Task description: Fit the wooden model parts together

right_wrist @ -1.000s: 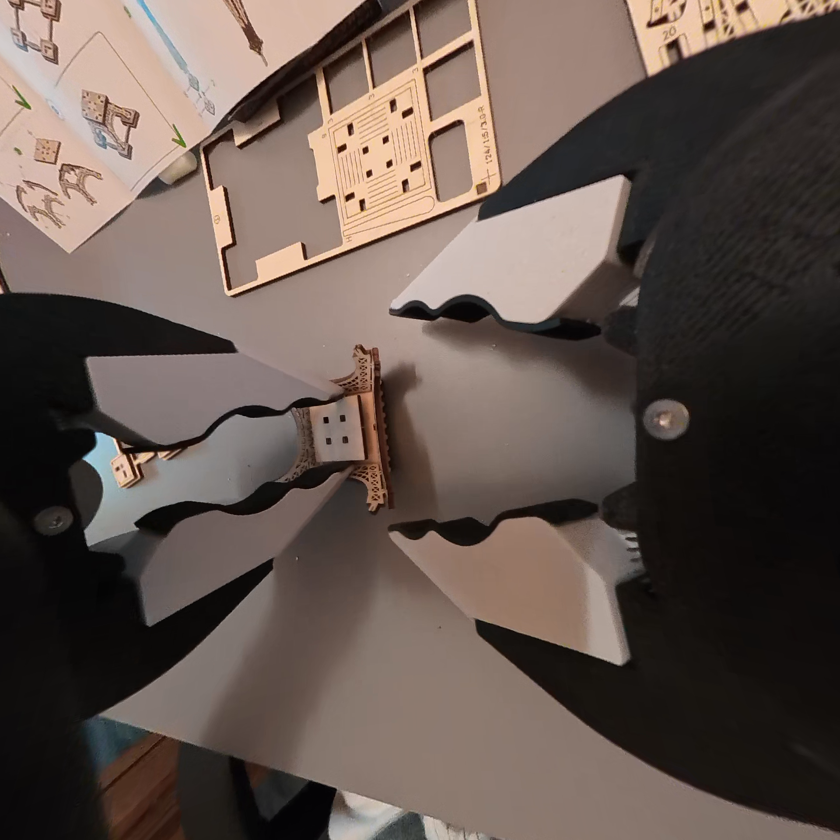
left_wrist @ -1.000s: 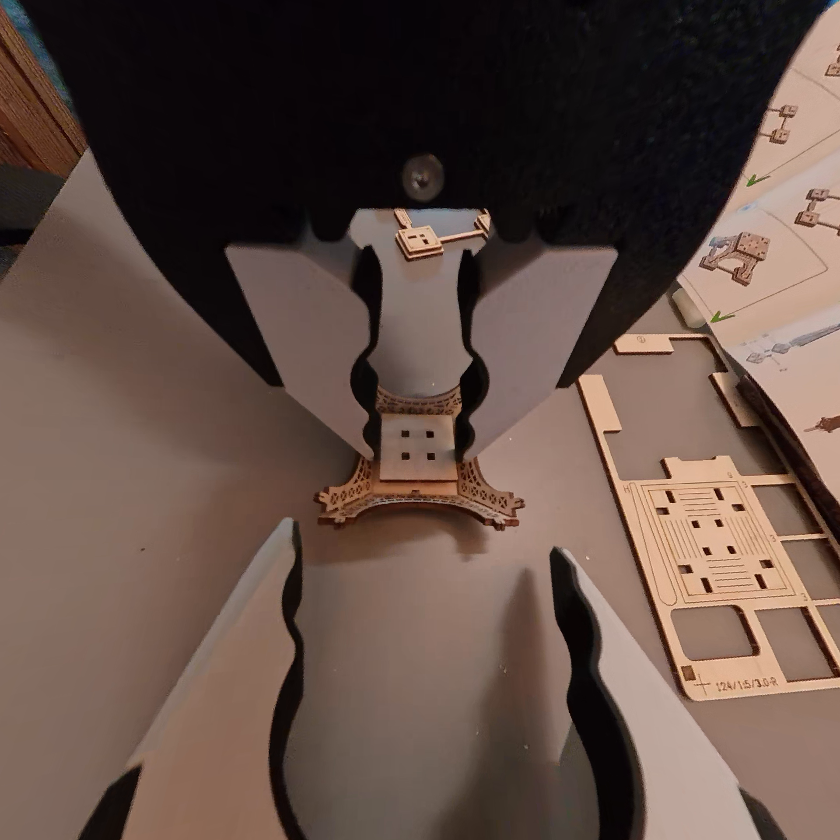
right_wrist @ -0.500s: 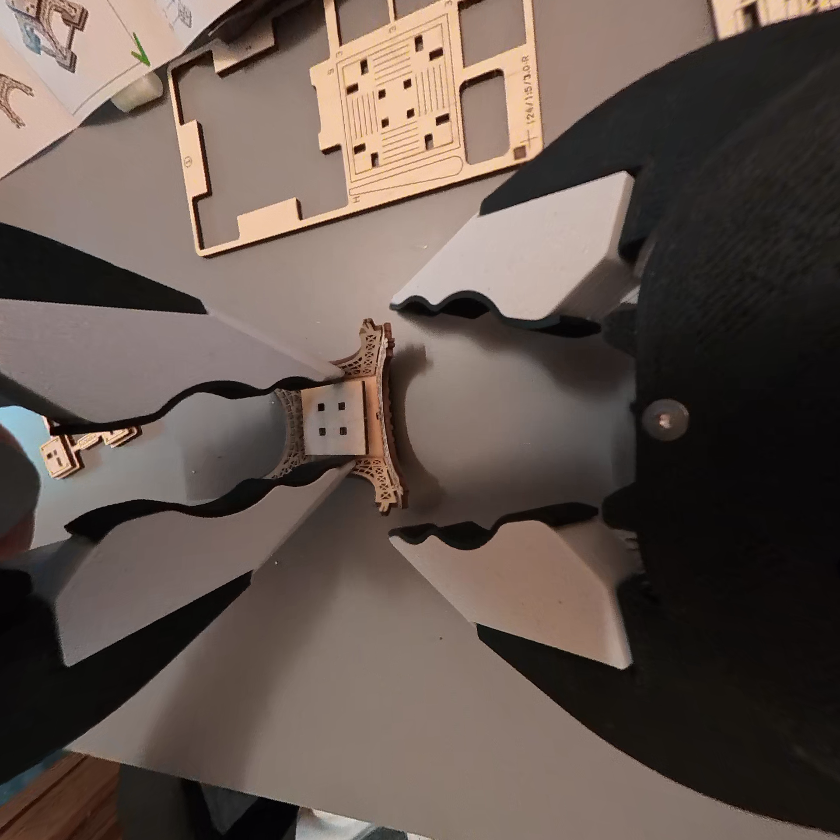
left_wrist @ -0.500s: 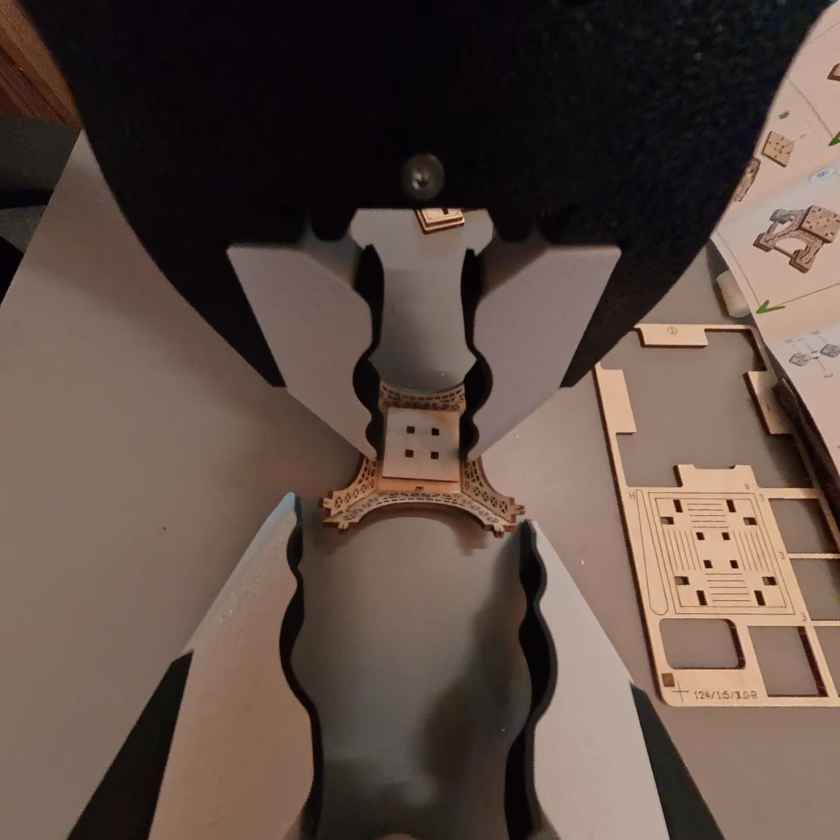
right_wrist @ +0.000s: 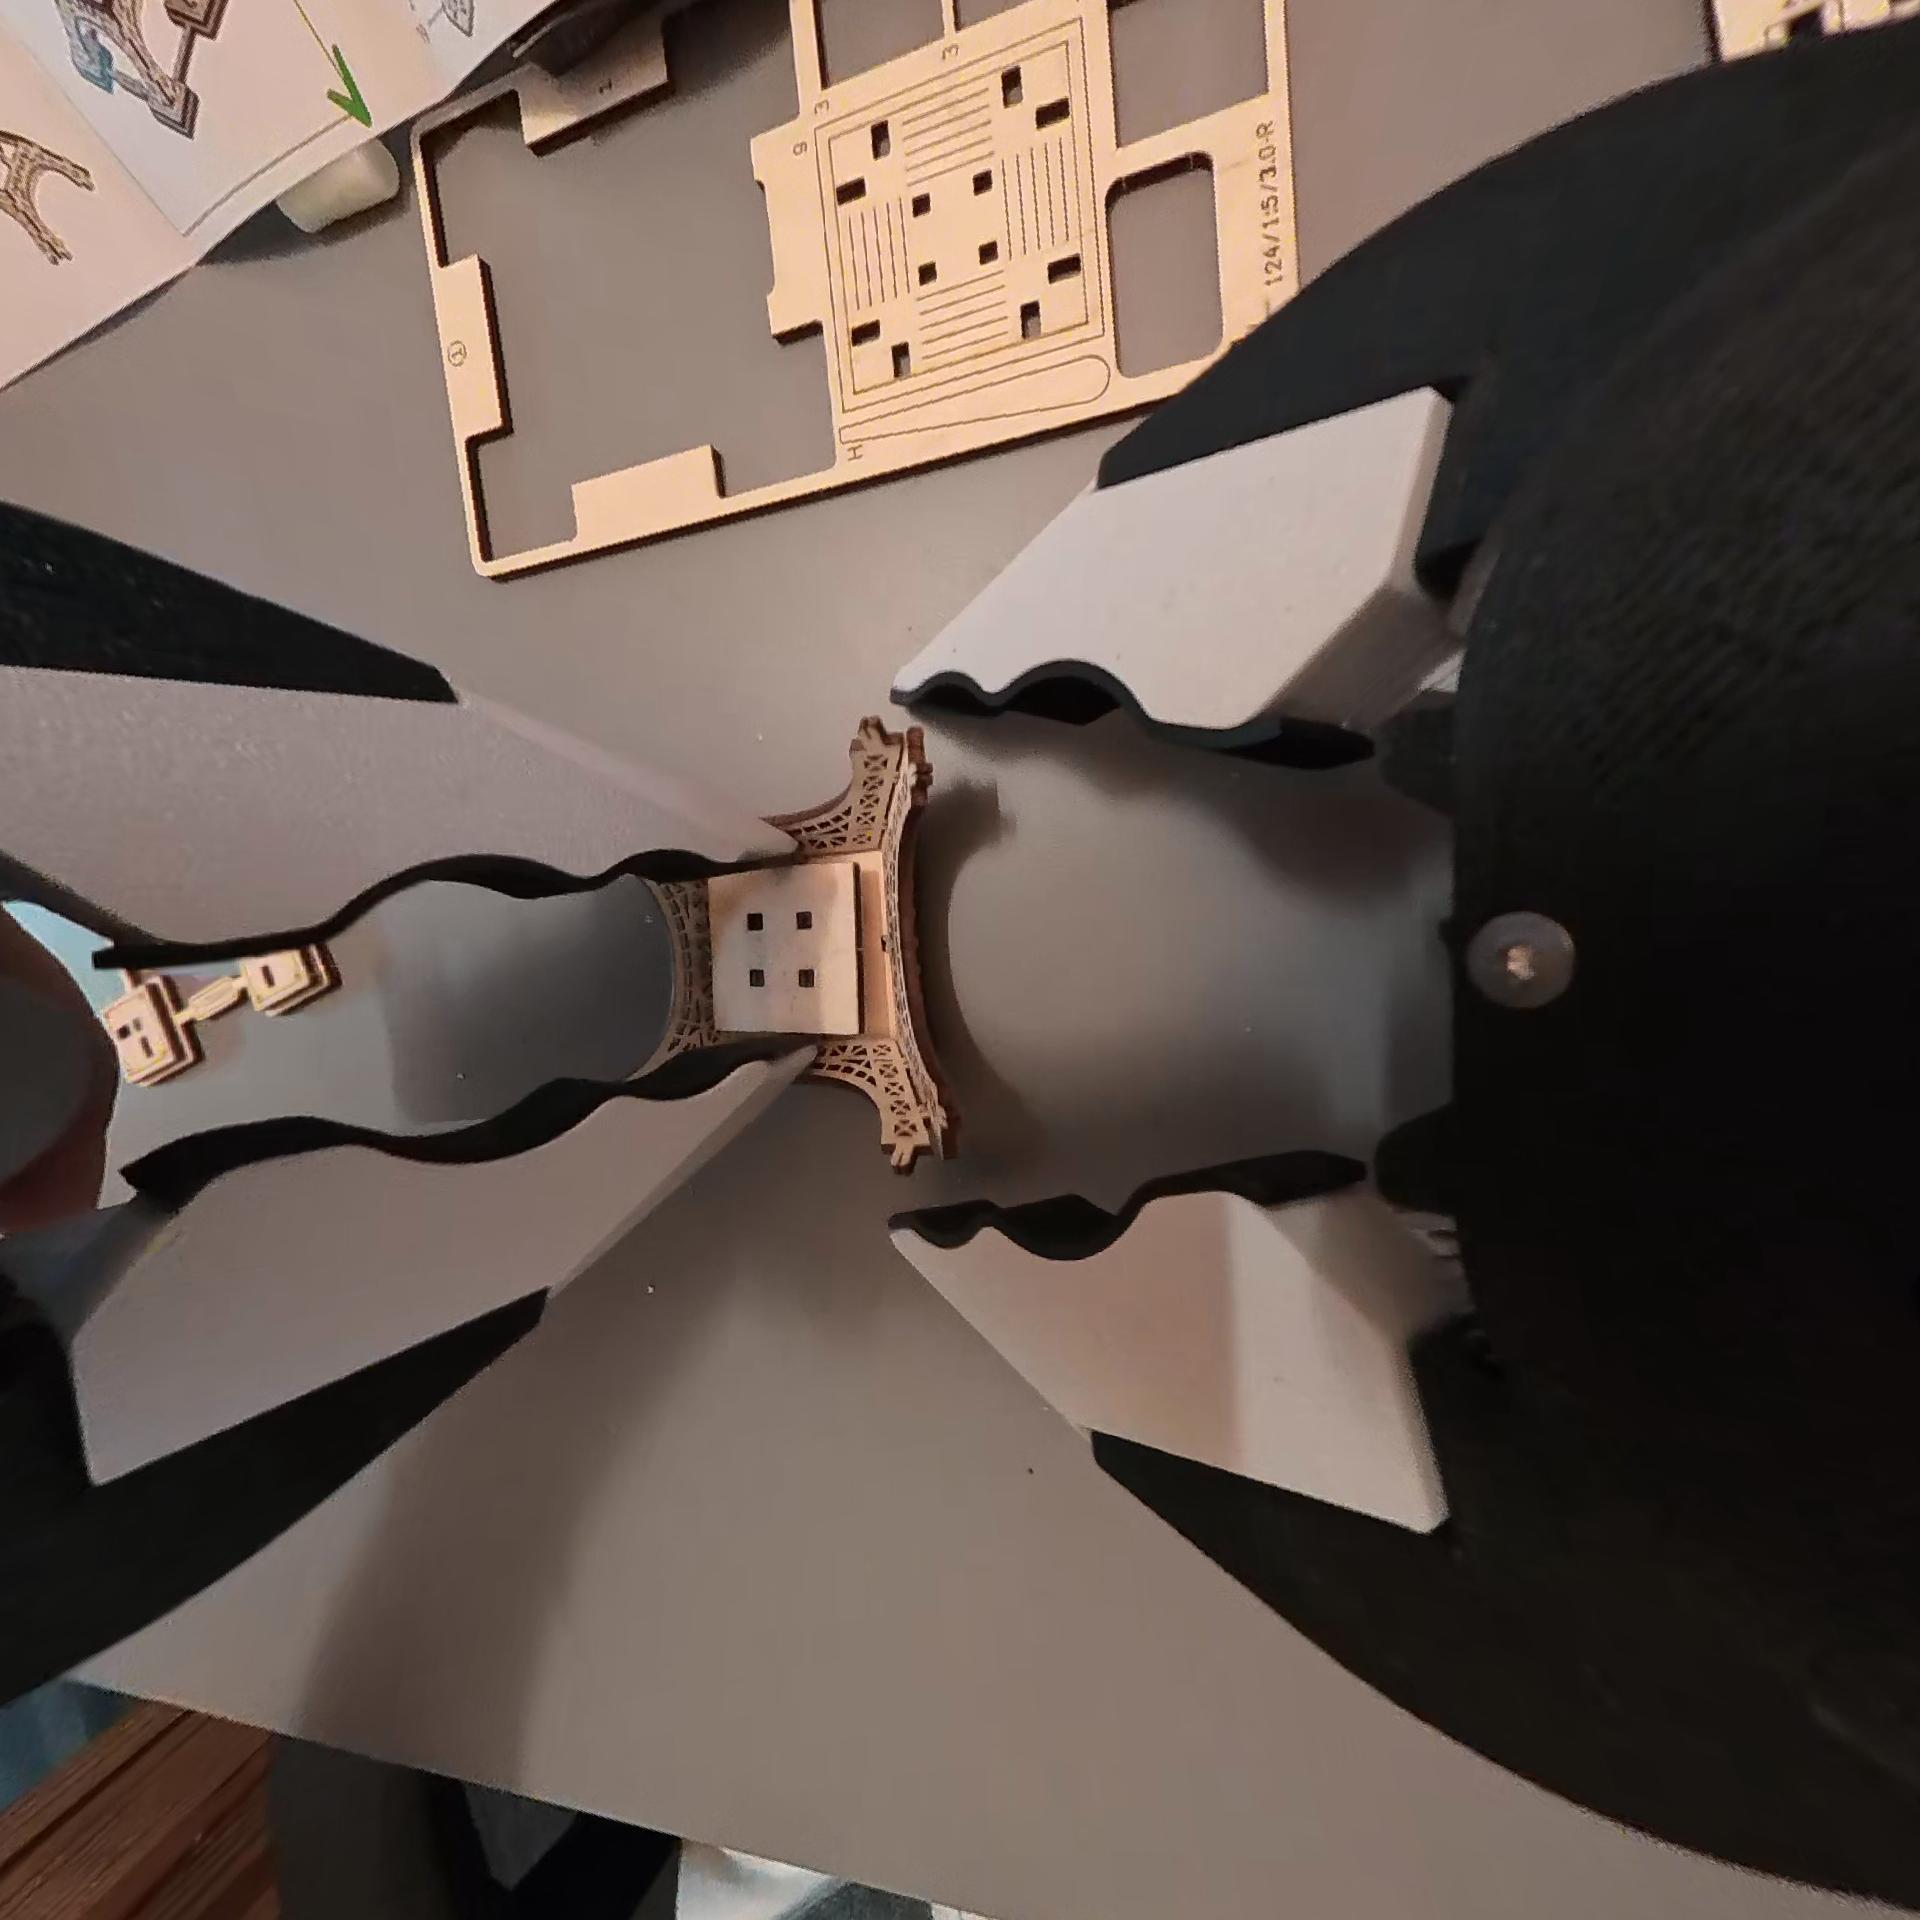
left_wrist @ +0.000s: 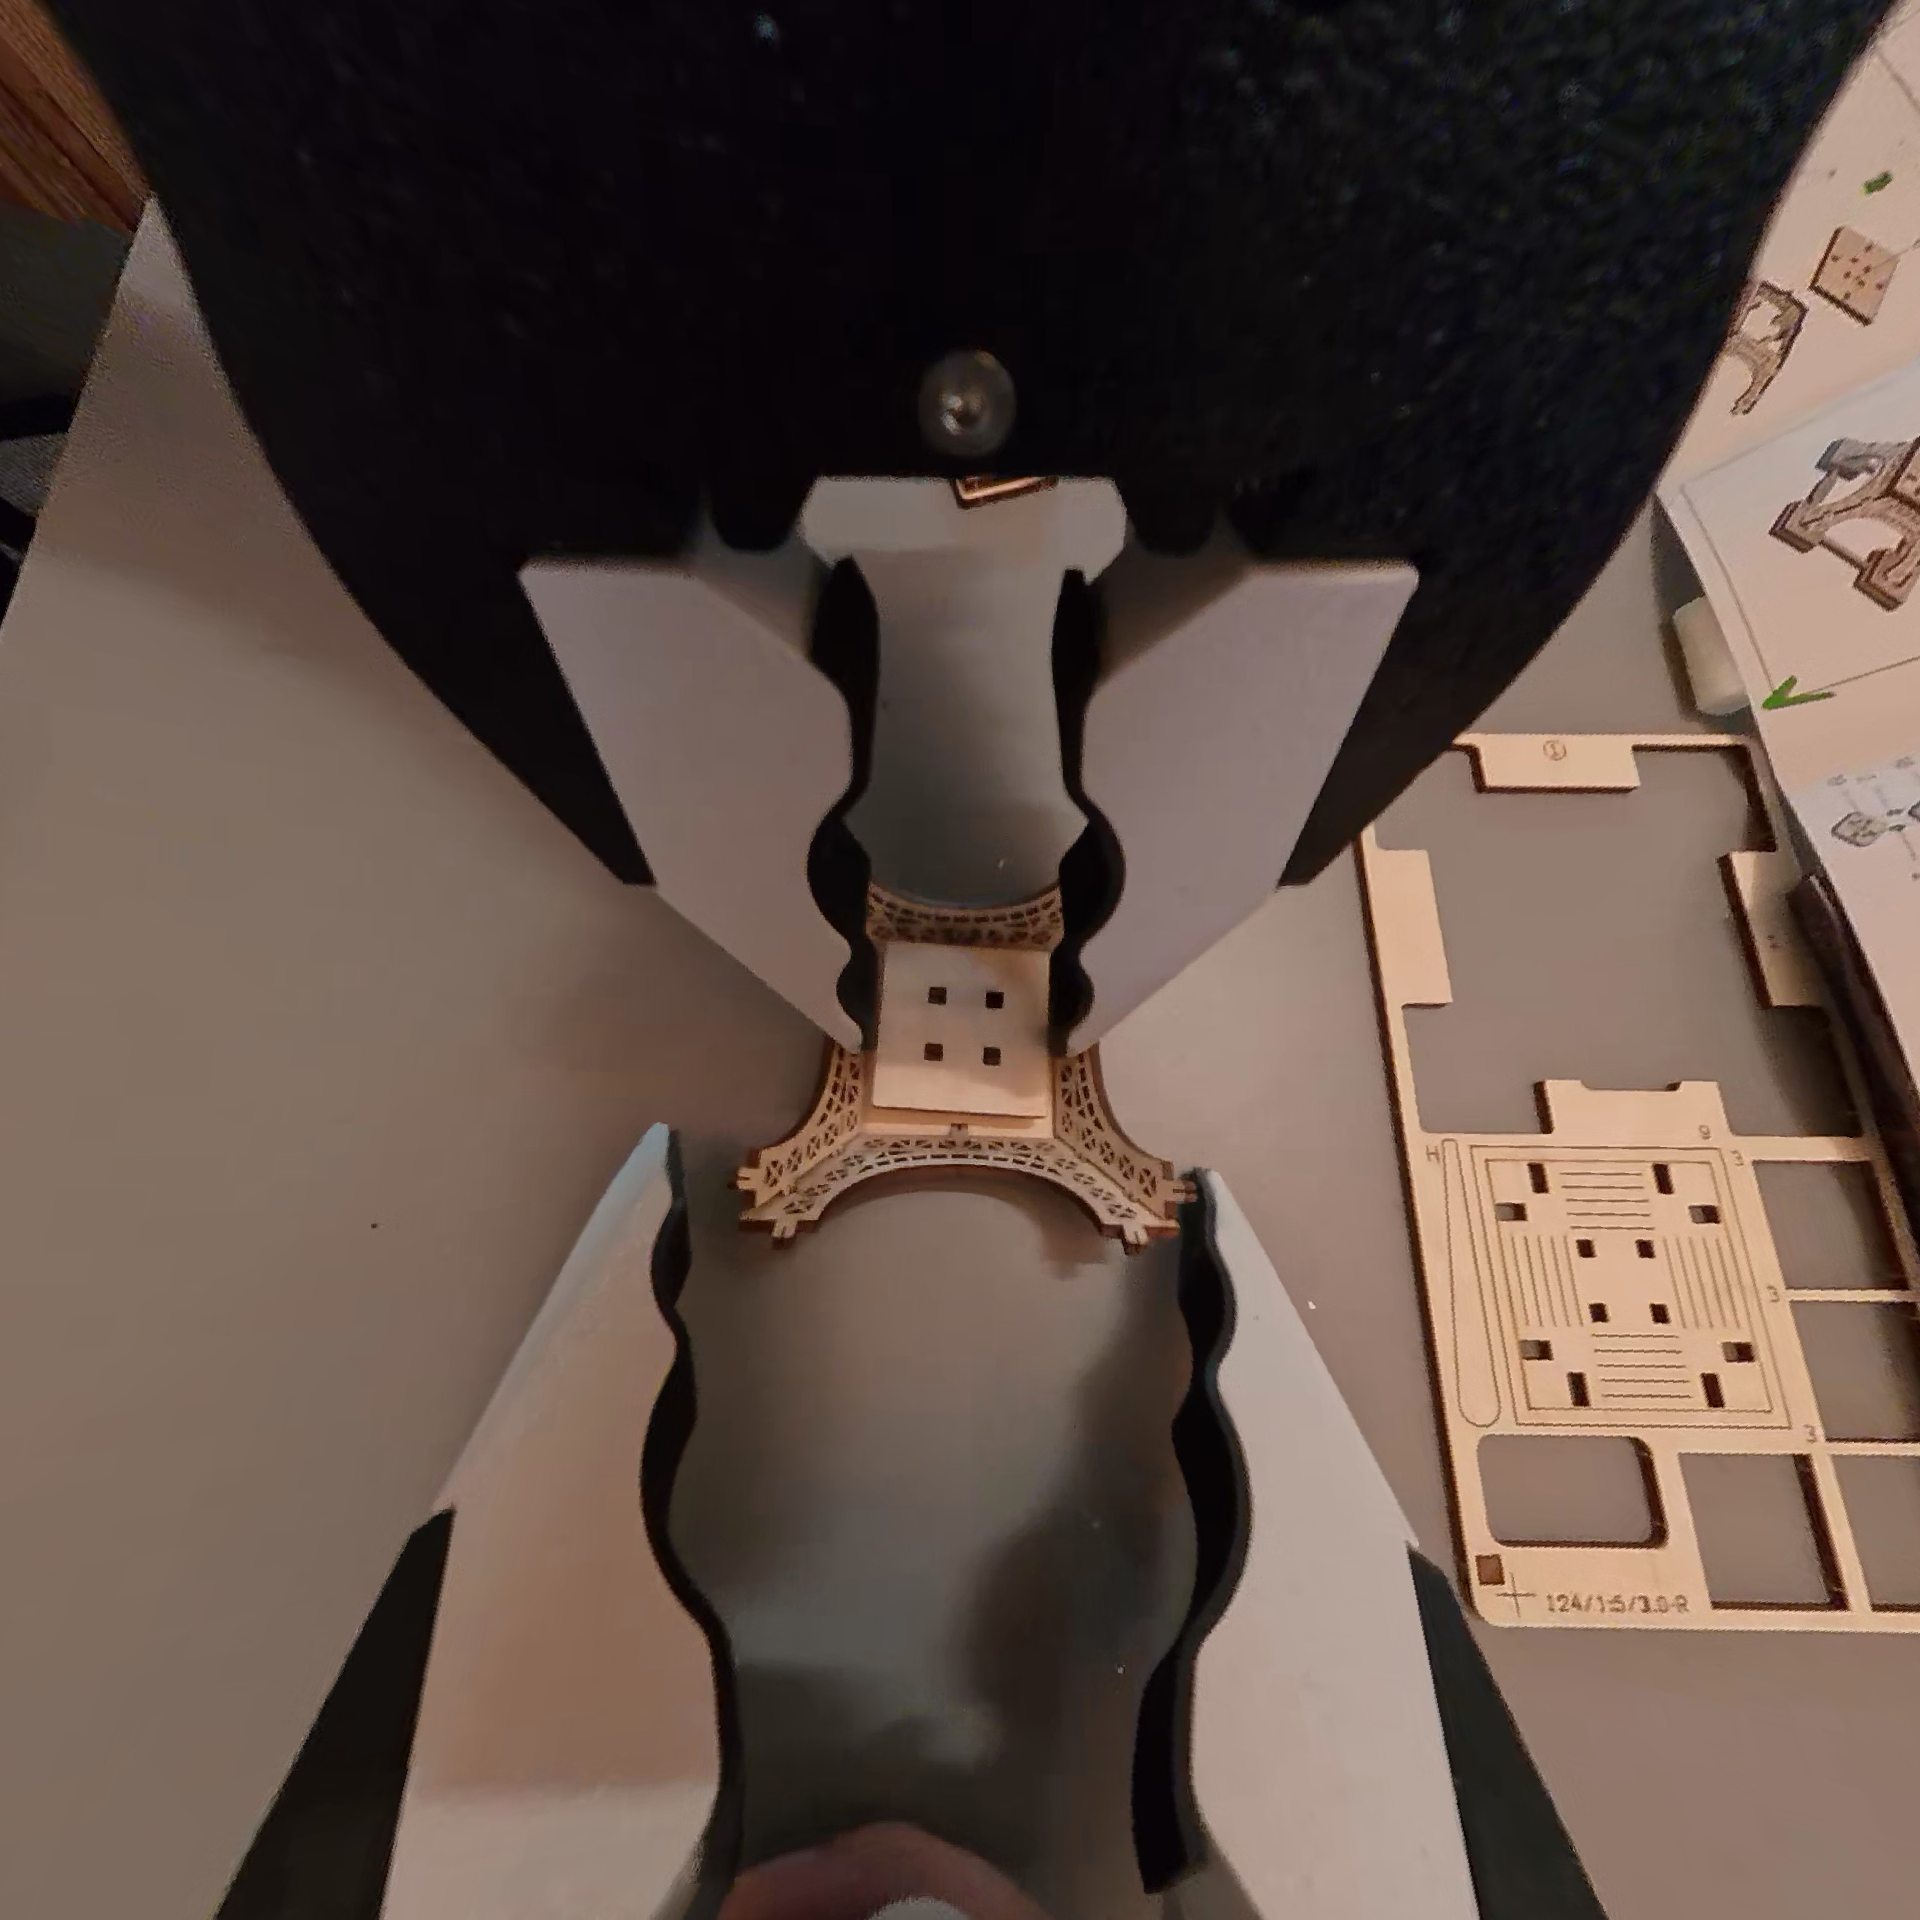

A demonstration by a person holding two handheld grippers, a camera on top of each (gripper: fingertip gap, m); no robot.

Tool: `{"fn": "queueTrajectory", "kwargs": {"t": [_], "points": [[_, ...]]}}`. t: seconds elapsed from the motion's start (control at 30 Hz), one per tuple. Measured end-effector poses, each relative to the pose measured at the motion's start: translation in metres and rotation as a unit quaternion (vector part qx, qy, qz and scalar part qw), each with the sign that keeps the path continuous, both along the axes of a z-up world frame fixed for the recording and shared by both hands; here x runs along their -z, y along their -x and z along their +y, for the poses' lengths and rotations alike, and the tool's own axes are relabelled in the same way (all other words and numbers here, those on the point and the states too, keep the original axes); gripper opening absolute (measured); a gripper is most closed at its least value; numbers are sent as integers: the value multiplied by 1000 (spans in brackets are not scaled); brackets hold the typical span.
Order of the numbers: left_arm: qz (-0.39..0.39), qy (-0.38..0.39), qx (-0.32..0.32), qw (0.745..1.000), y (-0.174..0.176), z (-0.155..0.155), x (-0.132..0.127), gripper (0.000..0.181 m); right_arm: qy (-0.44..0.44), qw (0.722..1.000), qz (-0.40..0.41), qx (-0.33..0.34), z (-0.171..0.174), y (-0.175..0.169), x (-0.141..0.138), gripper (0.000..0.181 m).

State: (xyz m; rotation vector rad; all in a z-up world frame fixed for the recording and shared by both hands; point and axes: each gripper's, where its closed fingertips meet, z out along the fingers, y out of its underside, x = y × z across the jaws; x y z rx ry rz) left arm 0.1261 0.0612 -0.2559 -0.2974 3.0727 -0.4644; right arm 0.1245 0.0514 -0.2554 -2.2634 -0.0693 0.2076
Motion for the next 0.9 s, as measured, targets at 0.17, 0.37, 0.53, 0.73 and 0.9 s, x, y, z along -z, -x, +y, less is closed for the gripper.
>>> {"fn": "queueTrajectory", "kwargs": {"t": [0.17,0.37,0.53,0.73,0.9], "points": [[-3,8,1,1000,0,0,0,30,4,1000,-19,-6,3,0,2,92],[-10,6,-18,1000,0,0,0,30,7,999,-38,-5,6,-2,4,86],[-7,5,-43,999,0,0,1,30,5,999,-41,-14,7,-2,3,84],[-22,54,-66,996,-2,-2,-4,30,-21,998,-63,-8,9,-3,-4,84],[-65,110,-74,989,-7,-6,-14,31,-44,987,-153,-9,10,-8,-12,84]]}}
